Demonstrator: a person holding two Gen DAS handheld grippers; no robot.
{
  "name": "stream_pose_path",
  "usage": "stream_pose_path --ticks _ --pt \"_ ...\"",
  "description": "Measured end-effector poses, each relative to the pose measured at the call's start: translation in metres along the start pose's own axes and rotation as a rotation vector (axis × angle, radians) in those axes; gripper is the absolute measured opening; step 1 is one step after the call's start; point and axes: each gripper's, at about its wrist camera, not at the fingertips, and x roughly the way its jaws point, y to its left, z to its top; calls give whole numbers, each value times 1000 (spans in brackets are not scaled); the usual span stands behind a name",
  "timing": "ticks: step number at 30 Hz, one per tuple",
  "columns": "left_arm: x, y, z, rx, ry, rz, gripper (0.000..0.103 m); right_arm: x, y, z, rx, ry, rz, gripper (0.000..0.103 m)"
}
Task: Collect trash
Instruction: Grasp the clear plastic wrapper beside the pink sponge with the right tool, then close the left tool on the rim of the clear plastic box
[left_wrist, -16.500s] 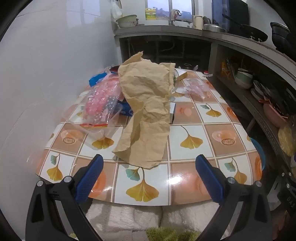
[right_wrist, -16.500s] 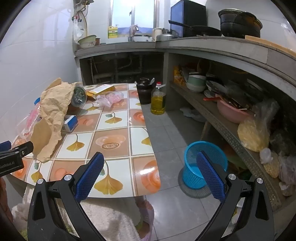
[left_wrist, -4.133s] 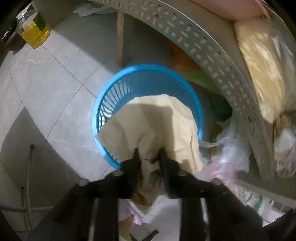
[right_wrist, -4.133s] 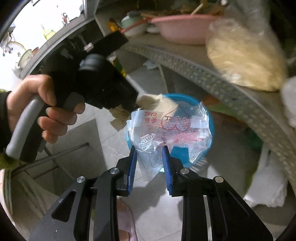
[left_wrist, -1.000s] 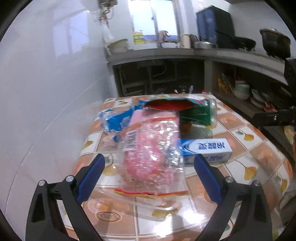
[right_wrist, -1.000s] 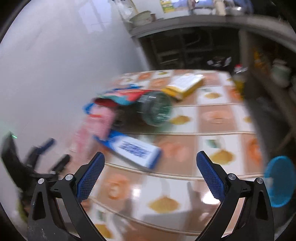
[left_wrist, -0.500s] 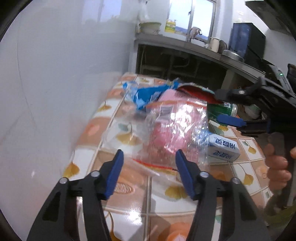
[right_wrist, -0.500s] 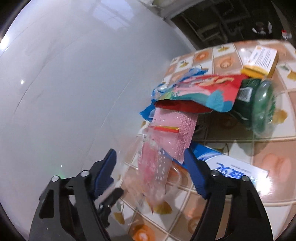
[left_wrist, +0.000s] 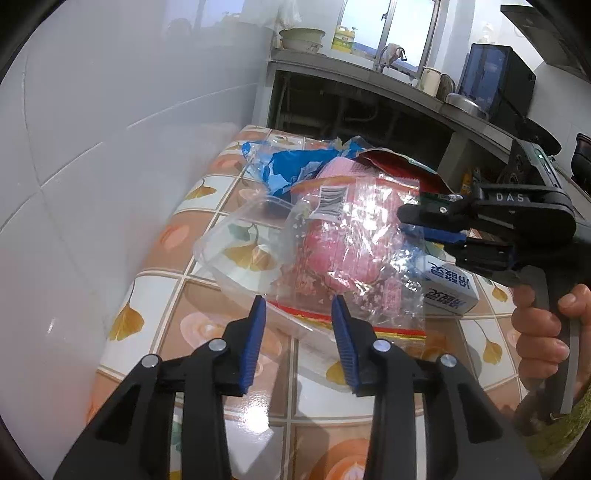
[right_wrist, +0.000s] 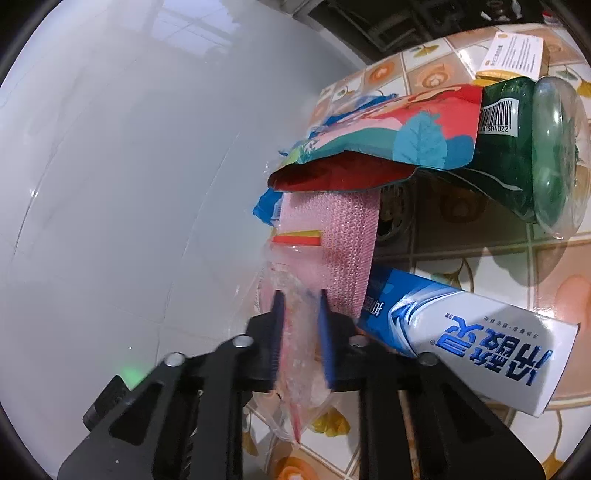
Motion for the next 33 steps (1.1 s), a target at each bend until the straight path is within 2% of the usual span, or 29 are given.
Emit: stream_pose_path --ticks 5,10,16,20,26,27,29,33 --pt "-1 2 3 -10 3 8 35 -11 -2 0 23 -23 59 1" --pt "0 0 4 -6 23 16 35 -23 -4 0 35 -45 96 0" --pt "9 -1 4 -26 83 30 35 -50 0 -2 10 -87 99 0" --pt "16 6 4 -97 127 11 35 -70 0 -7 7 -116 99 0" --pt "22 9 9 -132 151 31 35 -90 -12 -8 25 -146 108 0" --pt "22 9 9 -135 151 33 34 -93 -12 -9 29 -149 113 0" --pt "22 9 9 -141 154 42 24 -104 -12 -14 38 -152 129 0" --pt "20 13 9 -162 157 56 19 -110 -19 -15 60 -155 157 0"
